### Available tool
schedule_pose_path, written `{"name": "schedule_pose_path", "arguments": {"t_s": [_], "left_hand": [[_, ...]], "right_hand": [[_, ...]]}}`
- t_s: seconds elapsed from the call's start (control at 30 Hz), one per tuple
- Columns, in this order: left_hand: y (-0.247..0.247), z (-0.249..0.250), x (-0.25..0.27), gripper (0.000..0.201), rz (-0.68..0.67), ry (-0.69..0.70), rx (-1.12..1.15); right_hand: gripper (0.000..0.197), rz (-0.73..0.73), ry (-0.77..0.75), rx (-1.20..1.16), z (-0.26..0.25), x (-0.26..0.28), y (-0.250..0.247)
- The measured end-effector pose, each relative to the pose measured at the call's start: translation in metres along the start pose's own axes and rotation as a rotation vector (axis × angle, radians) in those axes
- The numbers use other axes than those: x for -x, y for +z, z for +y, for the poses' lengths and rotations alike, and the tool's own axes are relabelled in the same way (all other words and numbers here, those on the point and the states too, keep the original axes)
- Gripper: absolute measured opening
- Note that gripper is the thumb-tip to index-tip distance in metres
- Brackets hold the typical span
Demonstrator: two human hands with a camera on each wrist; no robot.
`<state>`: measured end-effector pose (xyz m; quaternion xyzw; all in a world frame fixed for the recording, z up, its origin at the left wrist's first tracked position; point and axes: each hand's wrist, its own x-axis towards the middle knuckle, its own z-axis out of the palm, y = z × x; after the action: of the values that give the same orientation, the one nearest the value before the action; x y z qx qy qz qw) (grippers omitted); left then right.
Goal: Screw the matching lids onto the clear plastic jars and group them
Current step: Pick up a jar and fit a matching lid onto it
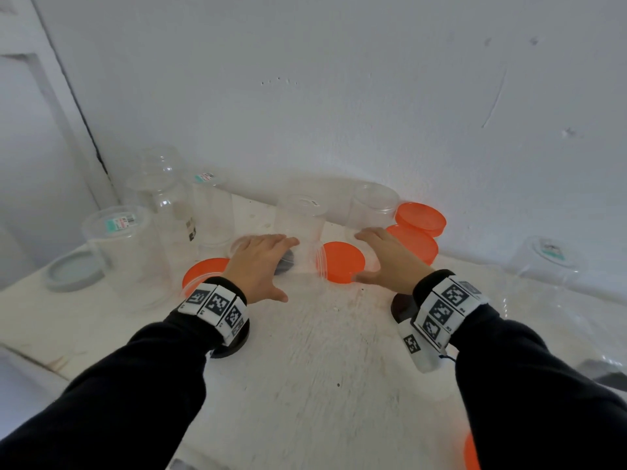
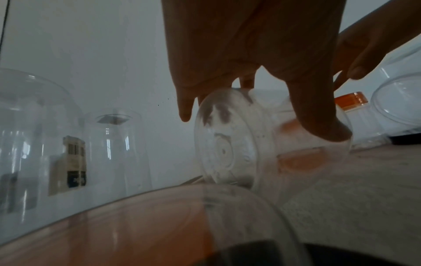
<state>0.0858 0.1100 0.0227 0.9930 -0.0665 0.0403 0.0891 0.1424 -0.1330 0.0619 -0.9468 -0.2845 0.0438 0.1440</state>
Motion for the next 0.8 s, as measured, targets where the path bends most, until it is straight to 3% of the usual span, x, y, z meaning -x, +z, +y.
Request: {"name": "schedule_pose_path", "arguments": {"t_s": [0.33,0.5,0.63,0.8], "left_hand": [[-0.019,0.005,0.023,0.098,0.058,0.125,0.305],[-0.027,0.009,0.033,0.099,0.05,0.177,0.391],[-0.034,0.004,0.042,0.107,-0.051,0.168,0.486],[-0.042,-0.026,0.054,0.104,-0.13,0.061,0.34]], "right_hand": [[0.115,-0.091,-0.178,-0.197,-0.035,0.02,0.003],[0.106,-0.066,-0.173,-0.251,-0.043,0.03,0.005],[0.1,-0.013,-0.19,-0.277,-0.052,0.04,0.001],[0.104,0.039,-0.161,-0.219,-0.05,0.057,-0.005]]}}
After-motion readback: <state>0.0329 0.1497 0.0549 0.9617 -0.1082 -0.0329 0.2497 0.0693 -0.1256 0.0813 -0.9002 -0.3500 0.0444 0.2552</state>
